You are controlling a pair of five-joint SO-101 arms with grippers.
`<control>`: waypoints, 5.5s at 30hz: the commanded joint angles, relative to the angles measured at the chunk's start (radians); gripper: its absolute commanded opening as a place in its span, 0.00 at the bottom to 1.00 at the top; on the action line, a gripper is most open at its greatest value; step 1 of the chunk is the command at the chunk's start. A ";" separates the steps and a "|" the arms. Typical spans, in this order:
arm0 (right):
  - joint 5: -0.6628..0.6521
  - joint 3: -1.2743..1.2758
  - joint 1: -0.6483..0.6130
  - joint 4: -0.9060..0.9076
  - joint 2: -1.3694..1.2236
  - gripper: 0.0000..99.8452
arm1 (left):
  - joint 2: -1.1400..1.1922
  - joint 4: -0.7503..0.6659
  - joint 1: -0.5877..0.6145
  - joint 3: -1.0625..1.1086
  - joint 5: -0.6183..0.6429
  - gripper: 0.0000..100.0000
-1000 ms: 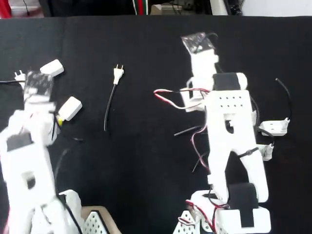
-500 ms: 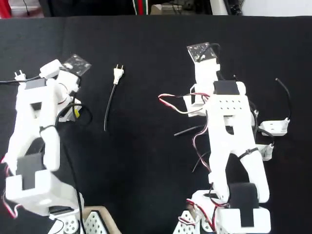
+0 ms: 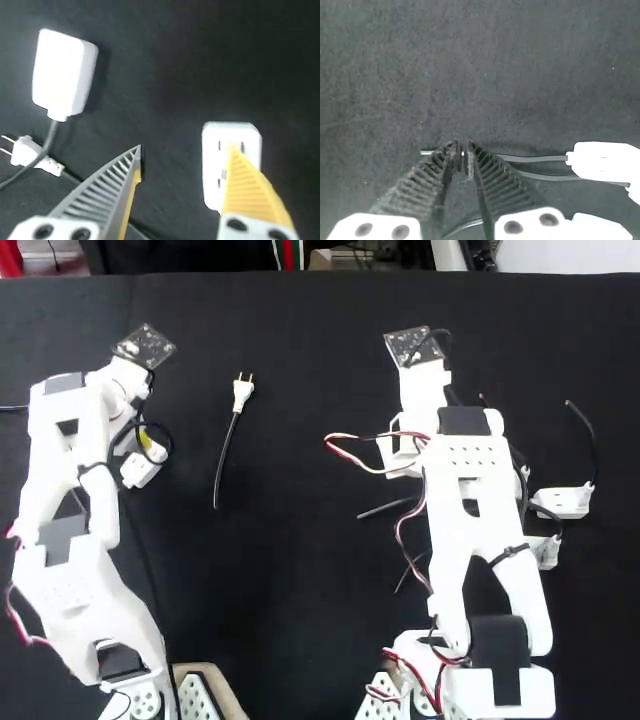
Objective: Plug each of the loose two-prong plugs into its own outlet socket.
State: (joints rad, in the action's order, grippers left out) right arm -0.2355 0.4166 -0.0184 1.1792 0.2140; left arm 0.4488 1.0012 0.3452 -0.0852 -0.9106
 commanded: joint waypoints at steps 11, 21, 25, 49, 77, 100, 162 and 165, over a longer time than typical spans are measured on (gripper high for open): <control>-0.002 0.027 -0.003 -0.060 0.007 0.01 | 0.236 0.474 0.005 -0.479 0.028 0.24; -0.002 0.027 -0.002 -0.060 0.007 0.01 | 0.235 0.760 -0.008 -0.773 0.146 0.25; -0.002 0.027 -0.002 -0.060 0.007 0.01 | 0.235 0.760 -0.022 -0.731 0.149 0.26; -0.002 0.030 -0.003 -0.058 0.005 0.01 | -0.443 0.107 0.013 0.544 -0.028 0.29; -0.005 0.051 -0.006 -0.066 0.007 0.01 | -0.275 -0.014 0.016 0.332 0.034 0.29; -0.006 0.053 -0.006 -0.068 0.007 0.01 | -0.353 0.319 -0.183 0.433 -0.203 0.03; 0.367 -1.075 -0.542 0.092 -0.760 0.22 | -1.849 0.132 0.360 1.595 0.318 0.27; 0.365 -1.159 -0.534 0.112 -0.768 0.22 | -1.969 0.186 0.351 1.636 0.310 0.27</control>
State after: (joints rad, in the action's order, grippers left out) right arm 0.1220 -0.6314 -0.5600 1.2789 -0.5593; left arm -1.4262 1.1408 0.6935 1.5397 -0.5823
